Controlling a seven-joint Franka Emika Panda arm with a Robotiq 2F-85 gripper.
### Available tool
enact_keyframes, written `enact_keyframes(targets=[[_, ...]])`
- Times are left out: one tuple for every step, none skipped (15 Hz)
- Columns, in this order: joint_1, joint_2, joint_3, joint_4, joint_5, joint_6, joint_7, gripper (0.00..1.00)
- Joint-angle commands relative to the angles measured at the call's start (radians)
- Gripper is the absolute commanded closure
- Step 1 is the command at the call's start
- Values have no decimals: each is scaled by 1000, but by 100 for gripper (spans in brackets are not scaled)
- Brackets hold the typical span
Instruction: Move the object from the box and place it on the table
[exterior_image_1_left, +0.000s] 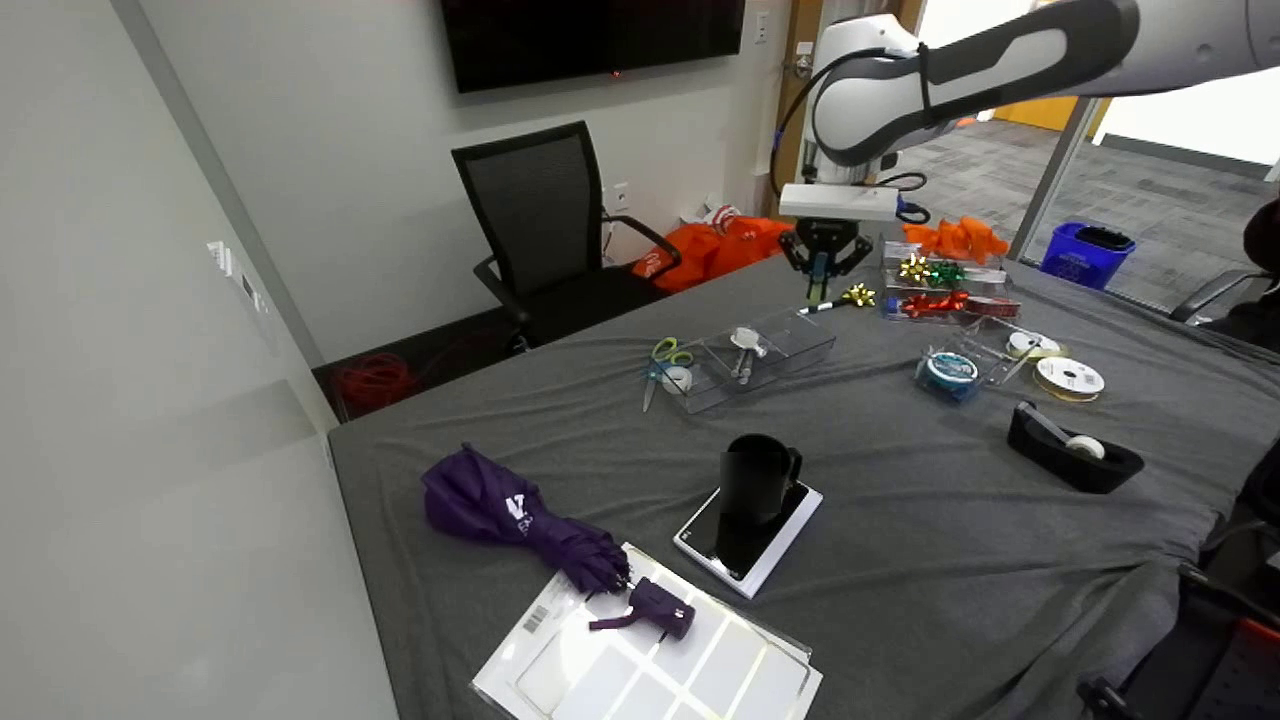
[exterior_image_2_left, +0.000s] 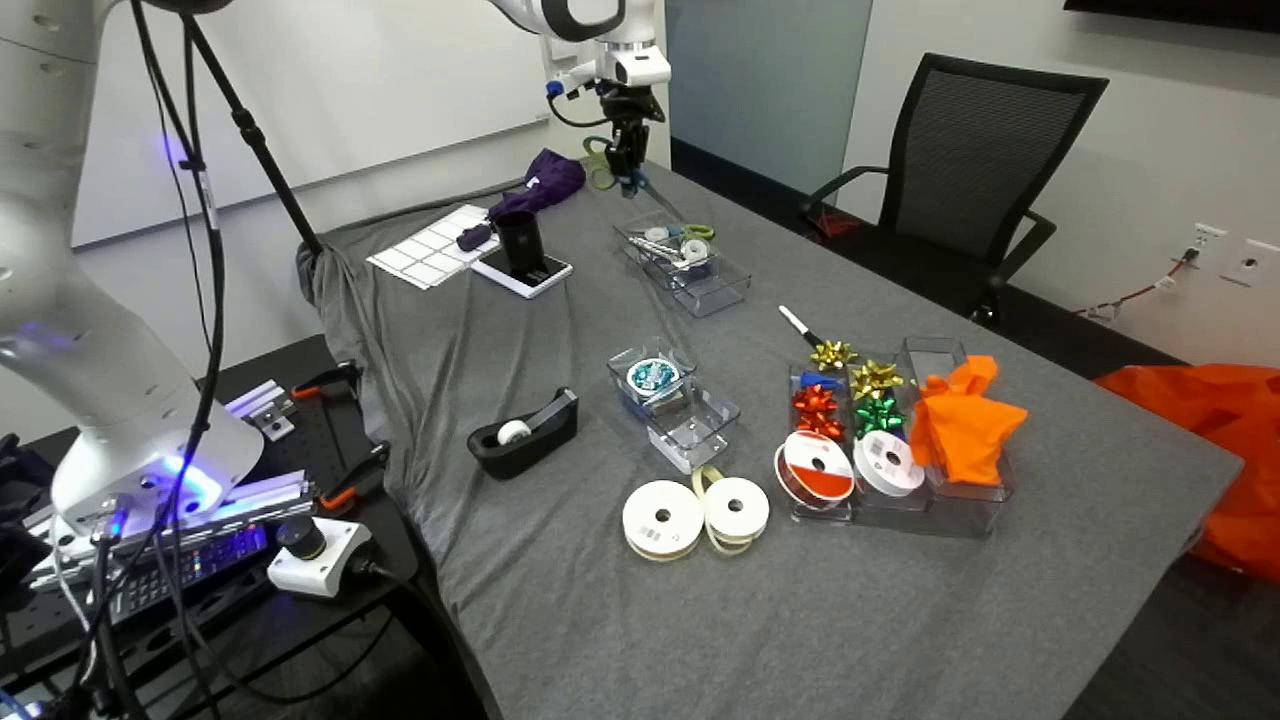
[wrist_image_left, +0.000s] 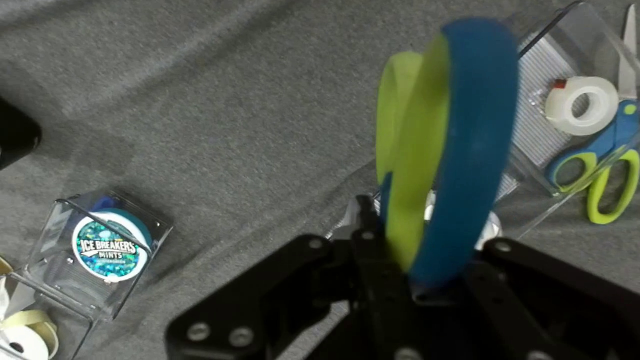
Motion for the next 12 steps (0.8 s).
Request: enact_keyframes(targets=[[-36,127,-6,177,-12,-84,-76,97],[-44,154,-9,202,-9,-76,-94,97],[-52,183,-10,229,-9,-69,-119,97],[-58,210,-12,259,-14,-74,-148,97],[-63,243,-14,298,-27,-102,-194,97],[-66,272,-16,330,-37,-122,-231,97],[-67,302,-20,361,-49,-136,-265,97],[-67,327,-22,388,-60,-150,-295,97],[-68,352,-25,417,-68,-164,-323,97],[-67,377,-26,447,-72,-176,-346,97],[-68,400,-27,477,-76,-193,-371,97],[-67,420,-27,504,-75,-204,-389,97]])
